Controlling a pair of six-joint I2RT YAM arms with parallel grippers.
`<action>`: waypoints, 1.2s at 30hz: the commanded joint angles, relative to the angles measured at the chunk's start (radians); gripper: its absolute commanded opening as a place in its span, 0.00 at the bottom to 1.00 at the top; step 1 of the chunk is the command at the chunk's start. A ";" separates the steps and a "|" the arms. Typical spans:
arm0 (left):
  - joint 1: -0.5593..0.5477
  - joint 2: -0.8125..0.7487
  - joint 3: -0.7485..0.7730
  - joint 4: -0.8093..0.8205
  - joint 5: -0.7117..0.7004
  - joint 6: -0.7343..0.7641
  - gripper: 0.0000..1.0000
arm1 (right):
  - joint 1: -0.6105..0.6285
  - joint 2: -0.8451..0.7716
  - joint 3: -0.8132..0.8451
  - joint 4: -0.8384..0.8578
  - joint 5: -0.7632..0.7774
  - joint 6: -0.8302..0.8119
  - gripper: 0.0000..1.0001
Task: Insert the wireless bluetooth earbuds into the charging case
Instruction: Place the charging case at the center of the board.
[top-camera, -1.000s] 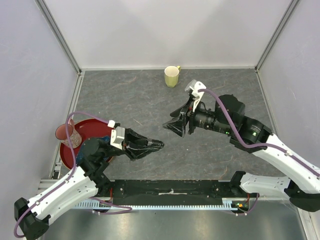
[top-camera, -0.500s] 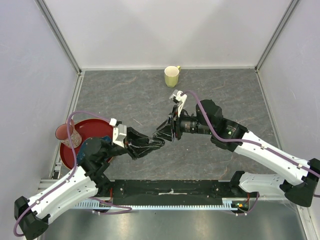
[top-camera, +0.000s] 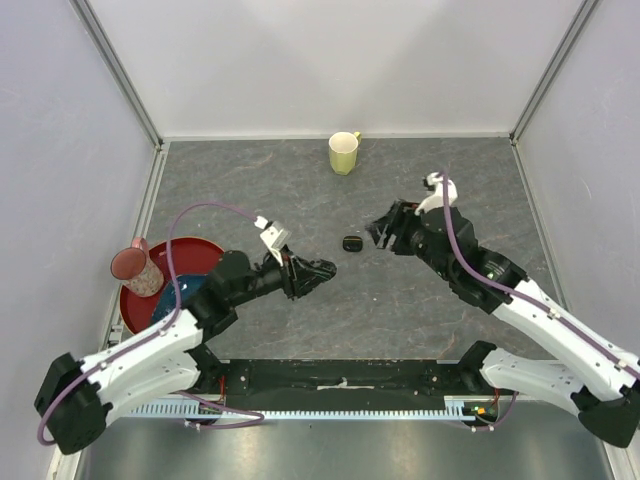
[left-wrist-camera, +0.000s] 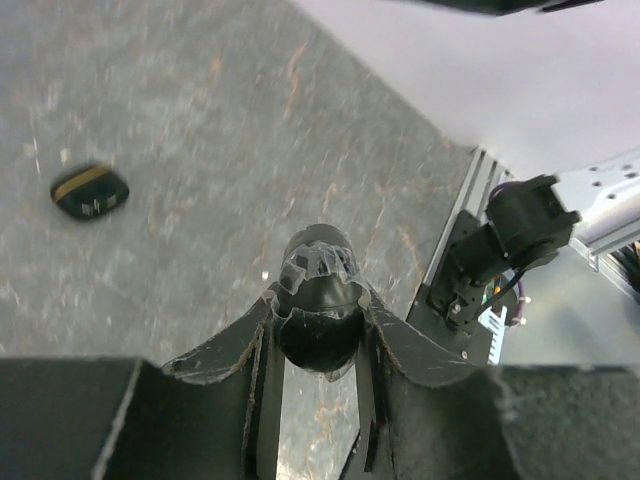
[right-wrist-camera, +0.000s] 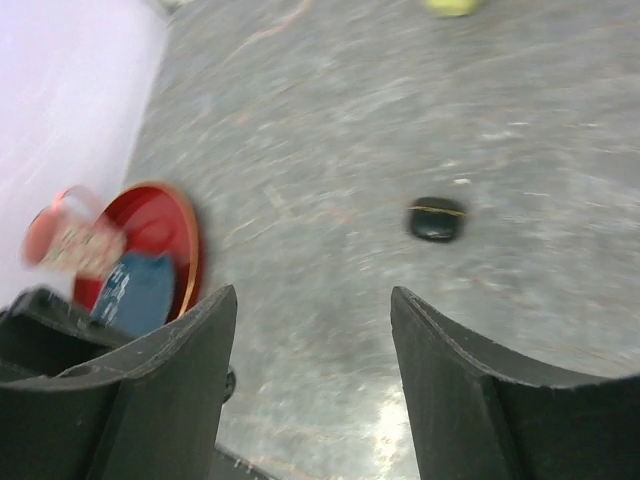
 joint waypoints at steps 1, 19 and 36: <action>0.003 0.159 0.066 -0.039 -0.065 -0.161 0.02 | -0.063 -0.088 -0.065 -0.064 0.135 0.121 0.71; 0.002 0.879 0.341 0.149 0.044 -0.470 0.11 | -0.104 -0.167 -0.126 -0.111 0.080 0.117 0.72; -0.008 1.048 0.390 0.128 -0.025 -0.576 0.36 | -0.112 -0.150 -0.146 -0.108 0.032 0.114 0.72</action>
